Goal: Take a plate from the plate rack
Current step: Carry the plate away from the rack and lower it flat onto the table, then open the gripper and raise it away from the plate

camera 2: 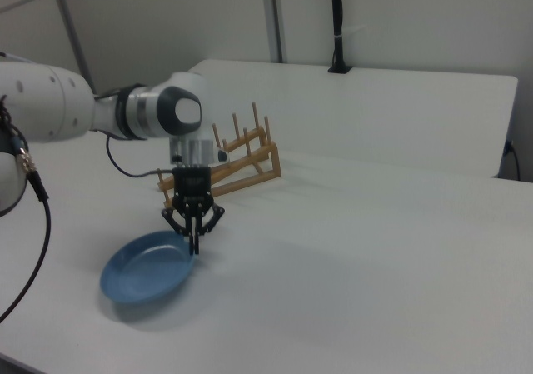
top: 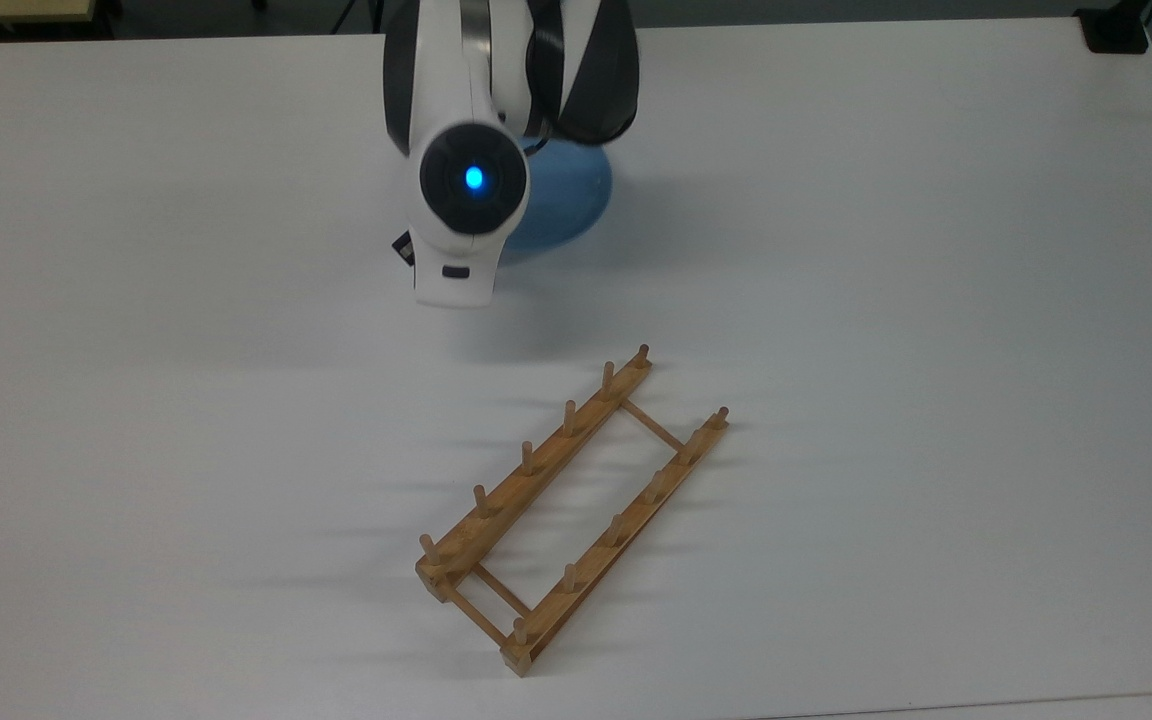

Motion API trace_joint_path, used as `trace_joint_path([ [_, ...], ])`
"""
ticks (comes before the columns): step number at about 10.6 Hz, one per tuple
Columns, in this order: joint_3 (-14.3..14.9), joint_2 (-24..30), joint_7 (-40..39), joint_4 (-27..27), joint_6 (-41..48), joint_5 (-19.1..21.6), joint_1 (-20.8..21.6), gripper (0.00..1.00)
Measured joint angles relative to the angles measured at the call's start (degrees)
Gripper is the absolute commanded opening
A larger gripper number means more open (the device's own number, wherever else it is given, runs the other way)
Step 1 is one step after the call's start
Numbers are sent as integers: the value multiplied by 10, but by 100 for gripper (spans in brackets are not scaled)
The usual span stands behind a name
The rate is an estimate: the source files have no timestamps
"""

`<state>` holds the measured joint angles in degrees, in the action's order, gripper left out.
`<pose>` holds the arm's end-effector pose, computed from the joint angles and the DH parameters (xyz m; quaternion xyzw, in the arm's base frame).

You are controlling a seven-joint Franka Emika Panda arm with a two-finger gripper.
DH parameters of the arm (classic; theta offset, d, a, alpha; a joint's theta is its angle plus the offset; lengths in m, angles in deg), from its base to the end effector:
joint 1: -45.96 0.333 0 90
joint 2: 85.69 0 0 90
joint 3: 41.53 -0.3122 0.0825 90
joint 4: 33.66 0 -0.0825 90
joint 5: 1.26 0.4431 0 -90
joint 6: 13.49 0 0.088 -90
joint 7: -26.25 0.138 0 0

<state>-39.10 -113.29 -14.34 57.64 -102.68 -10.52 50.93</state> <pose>0.6549 0.0085 0.2683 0.8881 0.3718 -0.2702 0.0003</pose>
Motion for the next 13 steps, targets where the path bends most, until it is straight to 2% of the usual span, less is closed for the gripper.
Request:
trace_joint_path([
  [2,0,-20,-14,-1,0,-13,-9,26],
  [4,1,-23,-18,-3,0,-14,-19,69],
  [5,1,-23,-18,-7,0,-14,-22,74],
  [6,1,-23,-18,-10,0,-14,-23,94],
  [7,1,-22,-18,-14,0,-18,-23,100],
  [10,1,-2,34,-43,0,-25,-23,100],
  [13,-2,75,146,-54,0,-24,-23,100],
])
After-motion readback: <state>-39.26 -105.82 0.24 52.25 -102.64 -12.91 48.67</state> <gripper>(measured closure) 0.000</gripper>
